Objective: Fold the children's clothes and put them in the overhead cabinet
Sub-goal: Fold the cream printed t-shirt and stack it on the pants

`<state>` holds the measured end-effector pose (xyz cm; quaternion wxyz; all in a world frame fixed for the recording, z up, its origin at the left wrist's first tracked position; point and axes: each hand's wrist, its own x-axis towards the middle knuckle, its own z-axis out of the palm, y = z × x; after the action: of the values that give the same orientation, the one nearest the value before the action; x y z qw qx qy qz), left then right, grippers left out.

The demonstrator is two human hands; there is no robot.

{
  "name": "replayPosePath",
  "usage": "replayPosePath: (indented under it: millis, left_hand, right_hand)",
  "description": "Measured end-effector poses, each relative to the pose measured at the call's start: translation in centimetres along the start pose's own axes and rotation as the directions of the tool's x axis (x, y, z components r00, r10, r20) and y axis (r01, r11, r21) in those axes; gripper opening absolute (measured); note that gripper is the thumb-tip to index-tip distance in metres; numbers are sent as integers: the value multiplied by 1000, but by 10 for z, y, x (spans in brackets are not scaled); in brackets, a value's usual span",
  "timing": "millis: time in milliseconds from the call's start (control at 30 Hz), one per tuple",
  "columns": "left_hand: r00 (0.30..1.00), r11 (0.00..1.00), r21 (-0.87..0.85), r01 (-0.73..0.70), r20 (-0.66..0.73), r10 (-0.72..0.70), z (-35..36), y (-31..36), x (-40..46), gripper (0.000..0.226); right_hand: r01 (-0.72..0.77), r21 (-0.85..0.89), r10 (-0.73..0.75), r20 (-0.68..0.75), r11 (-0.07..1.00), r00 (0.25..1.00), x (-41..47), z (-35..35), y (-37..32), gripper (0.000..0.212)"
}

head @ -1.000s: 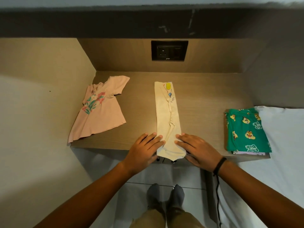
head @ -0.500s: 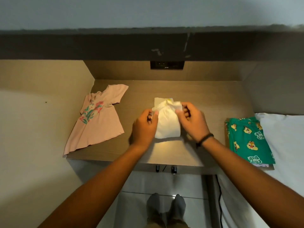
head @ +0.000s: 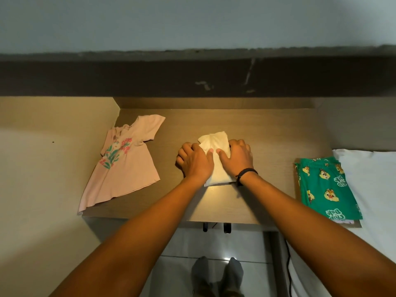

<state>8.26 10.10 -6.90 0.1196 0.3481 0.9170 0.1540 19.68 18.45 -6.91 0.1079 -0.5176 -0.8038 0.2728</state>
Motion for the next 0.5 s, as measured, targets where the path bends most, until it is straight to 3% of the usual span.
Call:
replayPosePath:
  millis: [100,167,267,367,500]
  left_hand:
    - [999,997,-77,19,37,-16,0,5,-11,49]
    - [999,971,-236,-35,32,44,1,6,-24,40]
    - [992,776,-626,-82,25,125,0,18,-53,24]
    - [984,607,-791,-78,36,173,0,51,-87,24]
    - [951,476,-871,-121,36,307,16,115,-129,34]
  right_hand:
    - [-49,225,64,-61,973,996,-18,3,-6,29]
    - [-67,438,112,-77,897,991,-35,-4,-5,23]
    - [-46,645,184,-148,763,972,-66,-18,1,26]
    - [7,673,231,-264,740,936,-95,-44,20,29]
    - [-27,534,272,-385,845,882,-123,-103,68,36]
